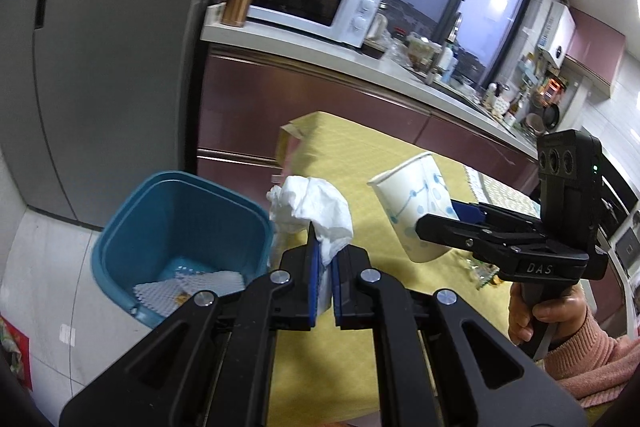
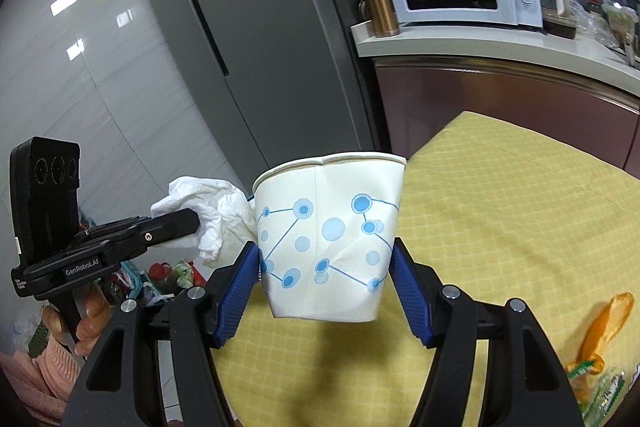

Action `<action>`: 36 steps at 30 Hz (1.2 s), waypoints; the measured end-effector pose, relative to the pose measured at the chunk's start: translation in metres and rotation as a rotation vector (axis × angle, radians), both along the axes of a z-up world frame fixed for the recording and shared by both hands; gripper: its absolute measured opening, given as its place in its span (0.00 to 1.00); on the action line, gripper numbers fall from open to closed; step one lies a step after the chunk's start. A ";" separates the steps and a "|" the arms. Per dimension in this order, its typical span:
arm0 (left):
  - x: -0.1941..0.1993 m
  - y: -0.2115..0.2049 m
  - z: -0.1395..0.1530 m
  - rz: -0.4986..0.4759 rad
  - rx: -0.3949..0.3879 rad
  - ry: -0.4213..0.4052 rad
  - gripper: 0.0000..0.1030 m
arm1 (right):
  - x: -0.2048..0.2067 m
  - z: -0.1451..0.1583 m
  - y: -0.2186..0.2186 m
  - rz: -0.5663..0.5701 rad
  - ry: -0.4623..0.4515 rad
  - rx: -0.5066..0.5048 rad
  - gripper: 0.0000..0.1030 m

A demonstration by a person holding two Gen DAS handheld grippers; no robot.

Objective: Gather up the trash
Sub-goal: 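Carry cup and tissue over the blue bin and open both grippers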

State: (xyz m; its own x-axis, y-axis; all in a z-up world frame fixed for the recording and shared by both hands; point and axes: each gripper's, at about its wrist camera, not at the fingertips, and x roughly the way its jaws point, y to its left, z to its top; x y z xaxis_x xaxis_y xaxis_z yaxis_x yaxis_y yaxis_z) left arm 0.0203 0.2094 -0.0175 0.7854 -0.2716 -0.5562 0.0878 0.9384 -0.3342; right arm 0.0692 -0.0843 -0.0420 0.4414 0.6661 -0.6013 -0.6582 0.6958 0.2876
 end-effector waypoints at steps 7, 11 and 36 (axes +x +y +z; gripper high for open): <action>-0.001 0.025 -0.004 0.060 0.000 0.012 0.05 | 0.006 -0.003 0.024 0.045 0.004 -0.027 0.62; 0.000 0.038 -0.011 0.090 -0.005 0.031 0.05 | 0.009 -0.005 0.040 0.070 0.007 -0.042 0.62; 0.032 0.083 -0.069 0.201 -0.030 0.169 0.06 | 0.034 -0.033 0.119 0.168 0.071 -0.157 0.63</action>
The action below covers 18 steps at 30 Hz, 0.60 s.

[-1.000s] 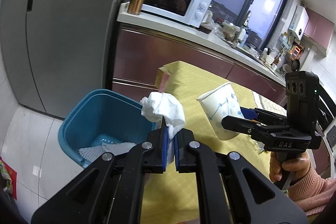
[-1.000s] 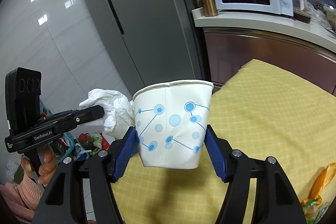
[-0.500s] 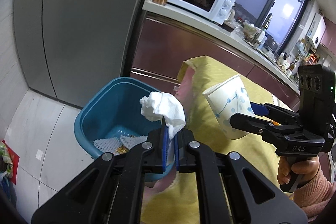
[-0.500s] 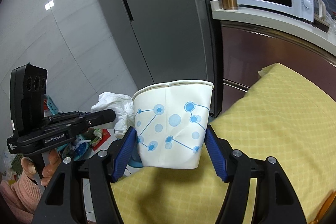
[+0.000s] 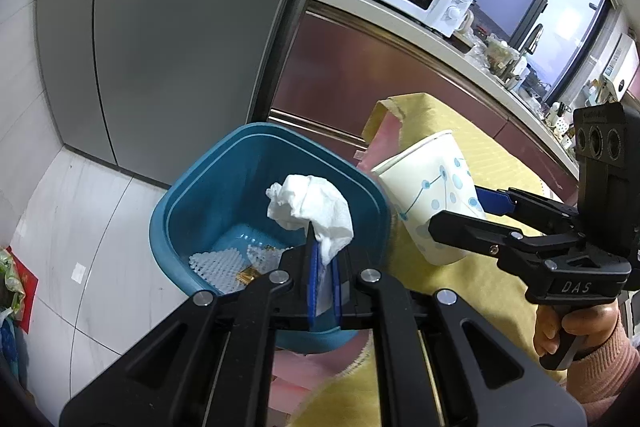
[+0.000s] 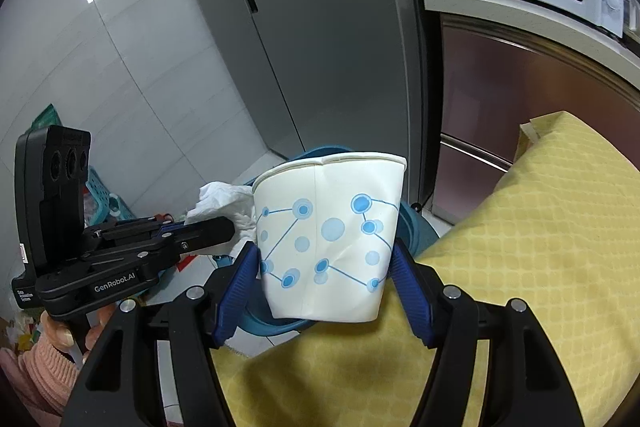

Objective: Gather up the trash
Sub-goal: 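Carry cup and tissue over the blue bin and open both grippers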

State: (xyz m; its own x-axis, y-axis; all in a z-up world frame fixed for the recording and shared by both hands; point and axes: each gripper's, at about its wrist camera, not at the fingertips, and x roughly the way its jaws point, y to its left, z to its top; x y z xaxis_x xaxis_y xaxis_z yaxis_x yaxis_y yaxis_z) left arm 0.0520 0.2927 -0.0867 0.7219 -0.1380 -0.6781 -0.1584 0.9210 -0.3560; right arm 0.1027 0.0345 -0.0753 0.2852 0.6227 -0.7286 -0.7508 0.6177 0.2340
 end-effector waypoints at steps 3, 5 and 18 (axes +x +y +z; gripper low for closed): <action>0.004 0.004 -0.006 0.012 -0.005 0.012 0.06 | 0.003 -0.004 0.008 0.007 0.008 -0.015 0.63; 0.005 0.006 -0.010 0.012 -0.014 0.020 0.06 | 0.004 -0.007 0.013 0.011 0.017 -0.024 0.63; 0.022 0.021 -0.038 0.043 -0.084 0.057 0.06 | 0.018 -0.026 0.037 0.009 0.073 -0.090 0.63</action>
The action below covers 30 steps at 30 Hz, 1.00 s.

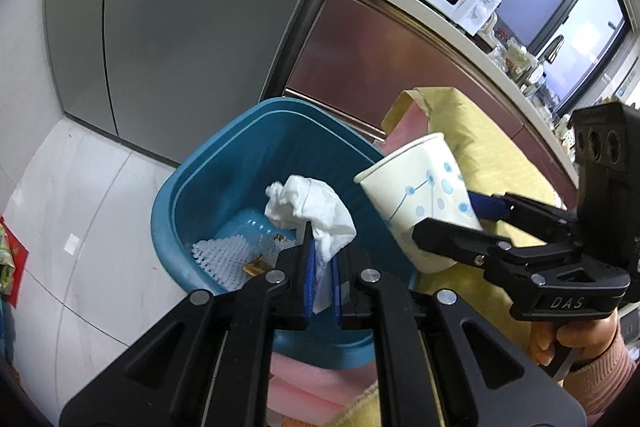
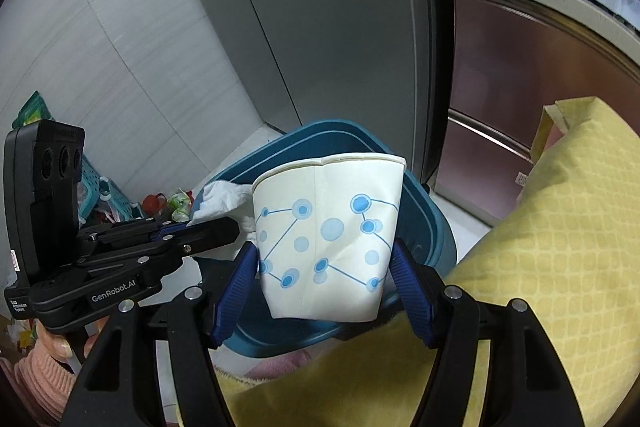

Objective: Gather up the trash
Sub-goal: 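Carry cup and tissue over the blue bin and open both grippers, then move both tools back over the table toward the candy wrappers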

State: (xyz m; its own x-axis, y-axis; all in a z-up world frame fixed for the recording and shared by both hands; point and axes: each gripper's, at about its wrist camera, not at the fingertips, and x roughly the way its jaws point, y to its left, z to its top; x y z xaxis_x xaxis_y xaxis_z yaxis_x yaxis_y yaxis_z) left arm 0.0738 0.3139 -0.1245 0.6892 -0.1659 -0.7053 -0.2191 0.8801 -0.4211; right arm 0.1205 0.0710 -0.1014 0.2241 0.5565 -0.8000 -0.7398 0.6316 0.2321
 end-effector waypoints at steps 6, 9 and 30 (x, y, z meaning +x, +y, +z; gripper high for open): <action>0.008 0.009 -0.016 0.032 -0.034 0.023 0.20 | 0.005 -0.005 -0.002 -0.027 0.020 0.001 0.70; 0.012 0.009 -0.022 0.037 -0.041 0.035 0.20 | 0.006 -0.004 -0.003 -0.031 0.022 0.004 0.70; -0.015 -0.053 0.027 -0.103 0.077 -0.090 0.42 | -0.022 0.036 -0.083 -0.089 0.002 0.136 0.70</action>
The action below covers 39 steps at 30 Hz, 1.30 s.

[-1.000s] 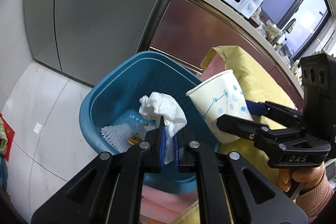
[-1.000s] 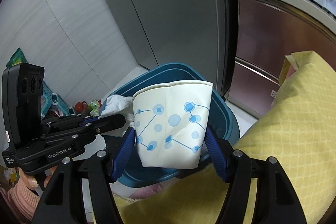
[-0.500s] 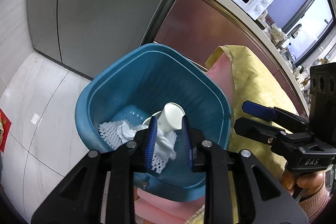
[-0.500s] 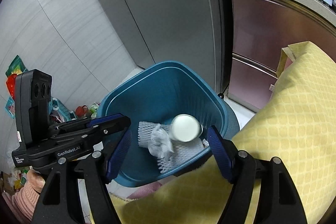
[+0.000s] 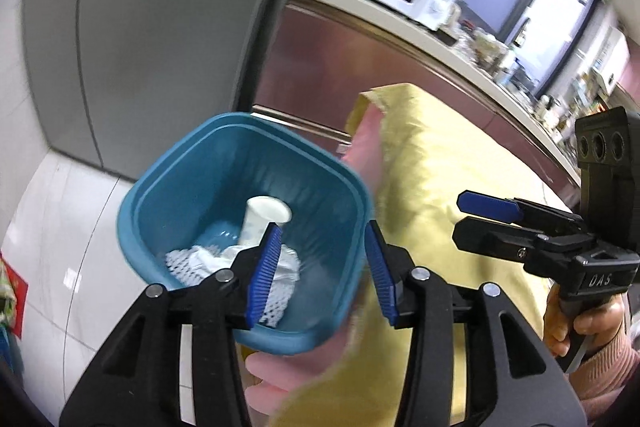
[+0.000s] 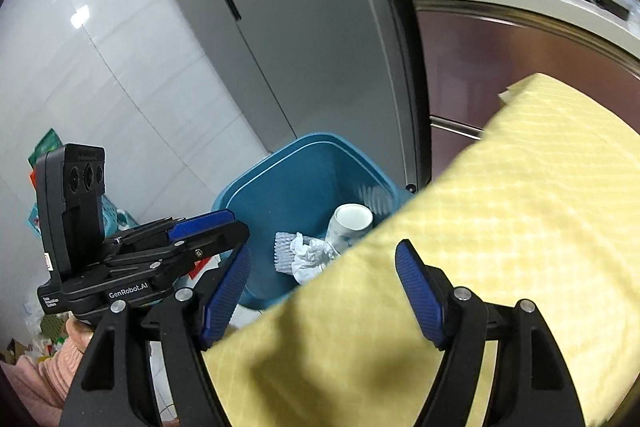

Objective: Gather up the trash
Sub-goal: 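Move both tools back over the table toward the candy wrappers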

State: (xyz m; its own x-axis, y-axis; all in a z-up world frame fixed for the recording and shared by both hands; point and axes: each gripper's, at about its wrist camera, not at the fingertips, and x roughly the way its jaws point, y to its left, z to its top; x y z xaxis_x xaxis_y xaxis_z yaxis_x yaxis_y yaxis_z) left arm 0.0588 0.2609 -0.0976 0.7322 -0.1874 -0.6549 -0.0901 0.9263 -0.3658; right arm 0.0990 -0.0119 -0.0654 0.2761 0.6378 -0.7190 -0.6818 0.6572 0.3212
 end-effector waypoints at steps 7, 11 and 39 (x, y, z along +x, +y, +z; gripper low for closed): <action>-0.002 -0.055 0.017 -0.136 0.010 -0.042 0.44 | -0.015 0.018 -0.052 -0.077 -0.020 0.048 0.70; 0.000 -0.095 0.021 -0.230 0.008 -0.051 0.44 | -0.024 0.027 -0.085 -0.141 -0.045 0.058 0.70; -0.004 -0.336 0.022 -0.693 0.140 -0.069 0.60 | -0.063 0.018 -0.274 -0.578 -0.072 0.088 0.70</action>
